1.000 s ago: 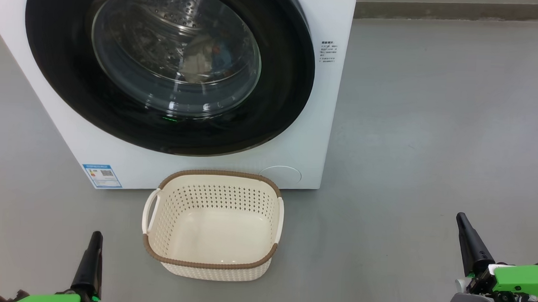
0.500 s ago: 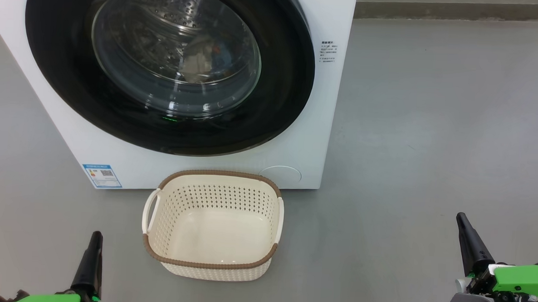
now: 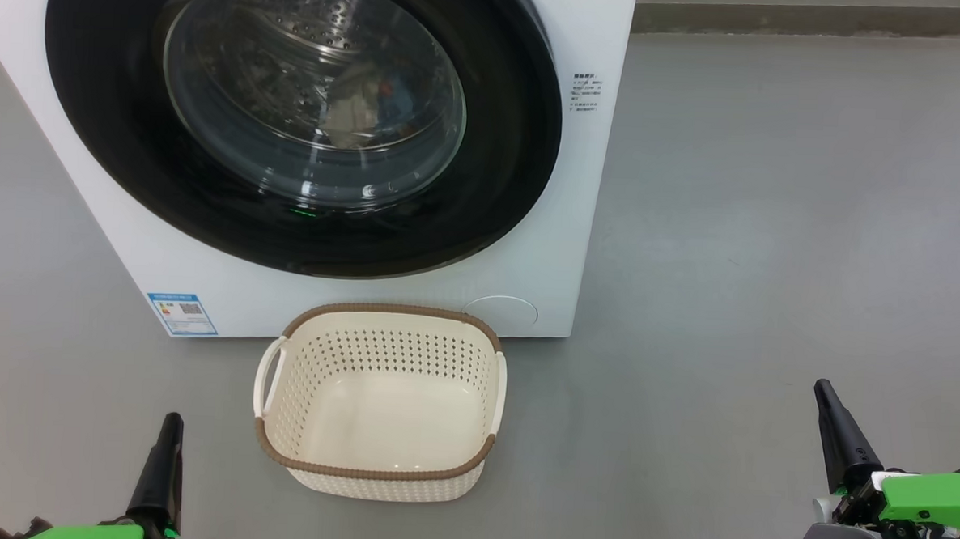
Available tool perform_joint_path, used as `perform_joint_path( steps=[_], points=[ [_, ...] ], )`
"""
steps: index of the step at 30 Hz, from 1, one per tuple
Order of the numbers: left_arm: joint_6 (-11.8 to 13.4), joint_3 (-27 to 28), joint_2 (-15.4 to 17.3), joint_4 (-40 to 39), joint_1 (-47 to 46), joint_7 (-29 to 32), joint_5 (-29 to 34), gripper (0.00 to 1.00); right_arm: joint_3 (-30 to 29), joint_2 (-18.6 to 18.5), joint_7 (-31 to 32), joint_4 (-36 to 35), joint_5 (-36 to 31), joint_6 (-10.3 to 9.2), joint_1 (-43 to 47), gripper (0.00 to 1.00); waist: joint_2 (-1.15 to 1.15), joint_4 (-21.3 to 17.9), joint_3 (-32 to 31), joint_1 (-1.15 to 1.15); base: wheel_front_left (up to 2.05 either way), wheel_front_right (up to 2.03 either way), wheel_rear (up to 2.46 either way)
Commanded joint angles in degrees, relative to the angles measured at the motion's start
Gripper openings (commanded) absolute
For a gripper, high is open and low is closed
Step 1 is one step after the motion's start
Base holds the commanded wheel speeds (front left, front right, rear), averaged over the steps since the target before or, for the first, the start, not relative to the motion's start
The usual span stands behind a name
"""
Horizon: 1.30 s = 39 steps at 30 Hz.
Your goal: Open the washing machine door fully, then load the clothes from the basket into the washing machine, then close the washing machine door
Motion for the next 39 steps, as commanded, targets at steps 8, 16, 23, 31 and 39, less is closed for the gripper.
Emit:
perform_joint_path(
  steps=[8, 16, 23, 31, 39],
  points=[
    [0.03, 1.85, 0.51, -1.76, -2.04, 0.42, -0.43, 0.00, 1.04, -0.55, 0.28, -1.40, 0.08, 0.11, -2.32, 0.00, 0.00, 0.00, 0.00, 0.00, 0.00, 0.00, 0.00],
    [0.03, 1.84, 0.51, -1.76, -2.04, 0.42, -0.44, 0.00, 1.03, -0.55, 0.29, -1.40, 0.07, 0.11, -2.32, 0.00, 0.00, 0.00, 0.00, 0.00, 0.00, 0.00, 0.00],
    [0.03, 1.84, 0.51, -1.76, -2.04, 0.42, -0.44, 0.00, 1.03, -0.55, 0.29, -1.40, 0.07, 0.11, -2.32, 0.00, 0.00, 0.00, 0.00, 0.00, 0.00, 0.00, 0.00],
    [0.03, 1.84, 0.51, -1.77, -2.04, 0.41, -0.44, 0.00, 1.03, -0.55, 0.29, -1.40, 0.07, 0.11, -2.32, 0.00, 0.00, 0.00, 0.00, 0.00, 0.00, 0.00, 0.00],
    [0.03, 1.84, 0.51, -1.77, -2.04, 0.41, -0.44, 0.00, 1.03, -0.55, 0.29, -1.40, 0.07, 0.11, -2.32, 0.00, 0.00, 0.00, 0.00, 0.00, 0.00, 0.00, 0.00]
  ],
)
